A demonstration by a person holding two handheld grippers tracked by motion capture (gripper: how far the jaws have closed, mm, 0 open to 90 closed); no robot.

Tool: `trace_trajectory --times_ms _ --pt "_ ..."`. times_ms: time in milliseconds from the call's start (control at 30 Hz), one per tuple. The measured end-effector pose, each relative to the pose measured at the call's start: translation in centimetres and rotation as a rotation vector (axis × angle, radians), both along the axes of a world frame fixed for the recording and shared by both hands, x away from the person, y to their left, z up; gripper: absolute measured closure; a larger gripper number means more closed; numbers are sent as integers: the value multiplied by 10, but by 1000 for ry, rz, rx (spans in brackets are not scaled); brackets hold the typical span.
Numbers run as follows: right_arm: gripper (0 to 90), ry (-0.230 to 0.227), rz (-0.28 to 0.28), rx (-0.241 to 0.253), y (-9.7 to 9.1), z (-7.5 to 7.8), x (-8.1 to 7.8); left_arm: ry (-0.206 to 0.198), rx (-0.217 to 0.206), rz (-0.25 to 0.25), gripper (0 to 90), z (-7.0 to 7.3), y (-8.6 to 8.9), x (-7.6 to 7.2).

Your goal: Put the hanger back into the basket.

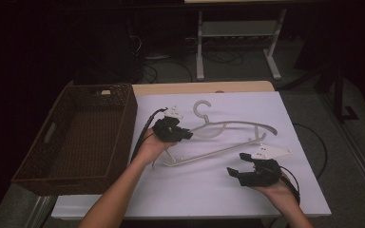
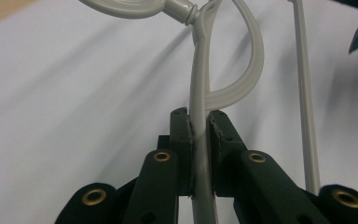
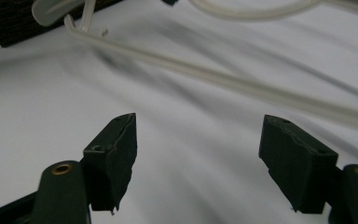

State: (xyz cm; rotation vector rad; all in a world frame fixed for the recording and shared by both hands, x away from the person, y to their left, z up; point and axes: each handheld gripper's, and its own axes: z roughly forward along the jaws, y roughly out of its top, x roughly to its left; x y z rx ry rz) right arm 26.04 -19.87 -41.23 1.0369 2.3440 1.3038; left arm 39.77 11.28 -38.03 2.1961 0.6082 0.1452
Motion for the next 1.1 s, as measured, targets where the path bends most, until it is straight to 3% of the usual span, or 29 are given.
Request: trace_trajectory --times_ms 267,600,1100 --pt "241 -16 -5 10 -3 1 -1 -10 -3 33 823 40 8 0" --pt "224 -27 -7 13 -4 0 0 -16 -21 62 823 77 24 -2" --pt "181 -40 -16 29 -4 0 0 -25 -57 157 823 110 87 -7"
